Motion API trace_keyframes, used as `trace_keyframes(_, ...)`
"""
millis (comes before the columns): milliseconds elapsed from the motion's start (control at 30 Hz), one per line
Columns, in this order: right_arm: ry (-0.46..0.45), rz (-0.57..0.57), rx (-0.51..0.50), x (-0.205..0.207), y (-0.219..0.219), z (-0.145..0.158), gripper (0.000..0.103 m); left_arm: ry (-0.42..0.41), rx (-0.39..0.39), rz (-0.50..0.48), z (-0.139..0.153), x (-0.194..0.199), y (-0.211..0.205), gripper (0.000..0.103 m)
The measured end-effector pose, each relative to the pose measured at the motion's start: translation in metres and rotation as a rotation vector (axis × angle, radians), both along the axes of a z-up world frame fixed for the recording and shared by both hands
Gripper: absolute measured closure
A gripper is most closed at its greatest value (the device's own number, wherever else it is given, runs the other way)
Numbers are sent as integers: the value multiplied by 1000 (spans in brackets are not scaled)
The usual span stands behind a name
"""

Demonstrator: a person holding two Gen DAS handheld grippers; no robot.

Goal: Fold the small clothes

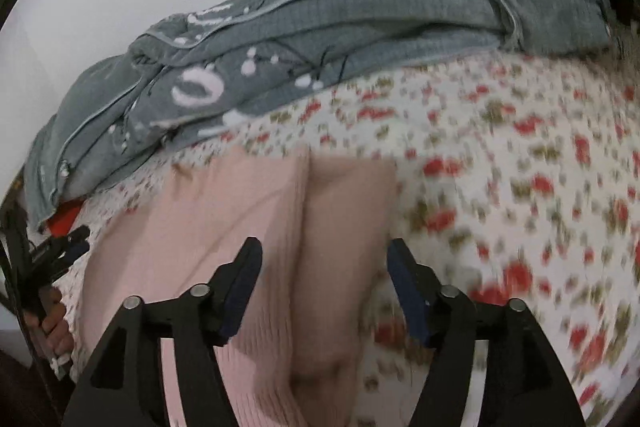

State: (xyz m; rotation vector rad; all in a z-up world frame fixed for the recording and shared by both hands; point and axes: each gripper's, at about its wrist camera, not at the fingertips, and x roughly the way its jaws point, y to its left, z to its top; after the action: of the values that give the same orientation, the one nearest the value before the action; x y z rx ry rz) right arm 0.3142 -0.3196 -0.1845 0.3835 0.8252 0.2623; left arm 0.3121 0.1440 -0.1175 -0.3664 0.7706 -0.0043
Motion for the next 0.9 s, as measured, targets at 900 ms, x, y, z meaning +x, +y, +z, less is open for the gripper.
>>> trace_keyframes(900, 6, 54, -126, 10, 26, -8, 53, 72, -52, -19, -48, -10, -4, 57)
